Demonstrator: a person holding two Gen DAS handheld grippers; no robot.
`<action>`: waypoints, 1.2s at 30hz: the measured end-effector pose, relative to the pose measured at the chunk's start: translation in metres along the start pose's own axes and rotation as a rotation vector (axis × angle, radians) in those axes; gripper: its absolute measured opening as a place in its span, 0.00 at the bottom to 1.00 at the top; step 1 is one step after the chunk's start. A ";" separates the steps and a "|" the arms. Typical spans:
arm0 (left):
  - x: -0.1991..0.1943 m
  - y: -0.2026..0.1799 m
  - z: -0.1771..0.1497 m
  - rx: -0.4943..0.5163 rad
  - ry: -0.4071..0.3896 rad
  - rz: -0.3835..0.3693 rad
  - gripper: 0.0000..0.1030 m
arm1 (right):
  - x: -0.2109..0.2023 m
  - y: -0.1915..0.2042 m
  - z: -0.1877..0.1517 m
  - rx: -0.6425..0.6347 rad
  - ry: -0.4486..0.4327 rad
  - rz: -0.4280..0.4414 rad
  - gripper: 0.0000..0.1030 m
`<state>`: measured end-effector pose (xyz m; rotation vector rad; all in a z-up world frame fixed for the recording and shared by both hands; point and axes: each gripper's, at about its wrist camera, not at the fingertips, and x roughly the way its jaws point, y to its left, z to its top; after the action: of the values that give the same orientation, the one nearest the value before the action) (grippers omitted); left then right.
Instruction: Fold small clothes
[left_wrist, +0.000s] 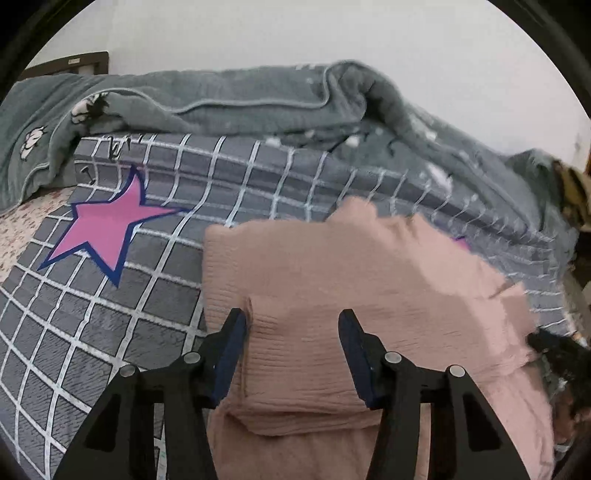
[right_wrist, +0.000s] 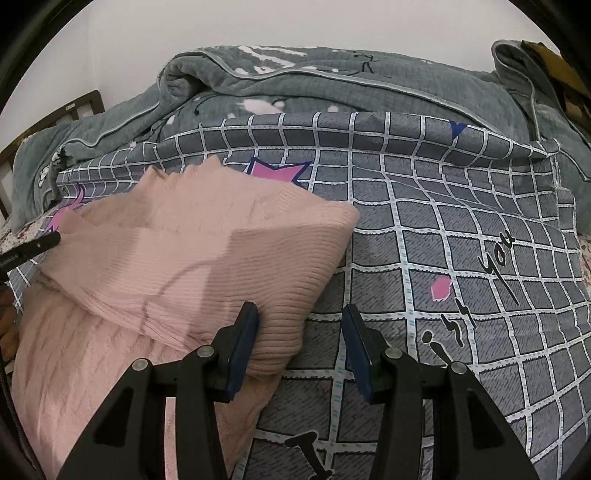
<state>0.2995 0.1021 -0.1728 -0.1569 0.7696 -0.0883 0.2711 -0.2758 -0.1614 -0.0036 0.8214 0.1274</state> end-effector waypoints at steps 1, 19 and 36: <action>0.002 0.001 0.000 -0.005 0.006 0.006 0.49 | 0.000 0.000 0.000 0.000 0.000 0.000 0.45; -0.007 0.000 0.007 -0.014 -0.038 0.026 0.05 | 0.000 0.002 0.000 -0.010 -0.005 0.004 0.45; 0.009 0.005 0.008 -0.061 0.025 0.080 0.08 | 0.006 0.000 0.004 0.015 0.005 0.016 0.45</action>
<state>0.3114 0.1067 -0.1744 -0.1825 0.8032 0.0093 0.2785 -0.2750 -0.1633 0.0163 0.8278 0.1365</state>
